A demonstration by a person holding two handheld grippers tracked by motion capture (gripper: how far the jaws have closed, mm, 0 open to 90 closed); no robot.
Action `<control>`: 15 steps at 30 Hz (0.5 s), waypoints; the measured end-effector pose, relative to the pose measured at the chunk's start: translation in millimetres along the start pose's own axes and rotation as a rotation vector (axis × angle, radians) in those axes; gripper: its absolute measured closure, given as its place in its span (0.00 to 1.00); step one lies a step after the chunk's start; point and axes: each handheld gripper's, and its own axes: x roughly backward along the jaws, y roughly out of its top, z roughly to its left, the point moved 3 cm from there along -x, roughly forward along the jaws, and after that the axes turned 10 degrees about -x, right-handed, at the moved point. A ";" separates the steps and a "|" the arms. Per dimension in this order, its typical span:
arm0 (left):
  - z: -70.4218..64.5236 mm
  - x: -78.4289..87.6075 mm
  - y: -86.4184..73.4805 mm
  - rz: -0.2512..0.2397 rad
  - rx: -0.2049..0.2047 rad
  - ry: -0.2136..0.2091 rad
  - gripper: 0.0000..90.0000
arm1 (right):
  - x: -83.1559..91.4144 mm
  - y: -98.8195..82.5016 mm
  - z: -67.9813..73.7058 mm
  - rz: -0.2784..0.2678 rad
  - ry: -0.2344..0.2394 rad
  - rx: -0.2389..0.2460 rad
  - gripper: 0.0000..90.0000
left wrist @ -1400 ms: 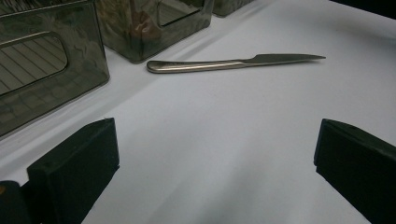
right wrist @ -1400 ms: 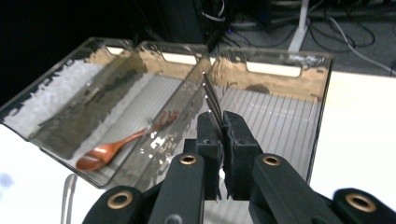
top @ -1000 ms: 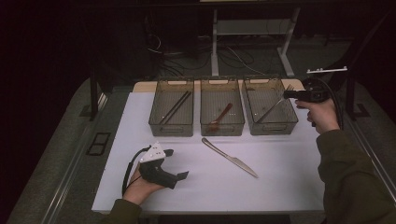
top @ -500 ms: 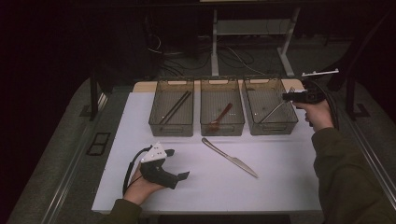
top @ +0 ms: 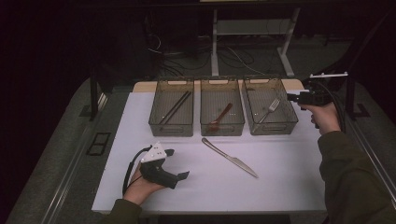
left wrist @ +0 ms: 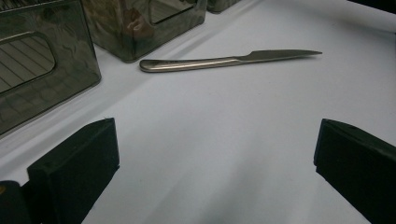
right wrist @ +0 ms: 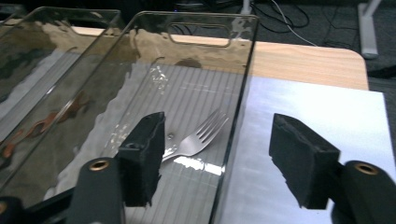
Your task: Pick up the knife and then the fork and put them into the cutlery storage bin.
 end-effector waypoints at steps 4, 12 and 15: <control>0.2 0.0 -0.4 0.001 -0.001 0.003 0.00 | 6.9 -5.0 6.6 -0.024 0.036 0.034 0.33; -0.3 -0.4 -0.9 0.015 -0.013 0.002 0.00 | 36.7 -23.0 35.4 -0.050 0.119 0.148 0.27; -0.9 -0.6 -0.6 0.015 -0.014 0.005 0.00 | 45.9 -32.8 47.2 -0.047 0.143 0.166 0.28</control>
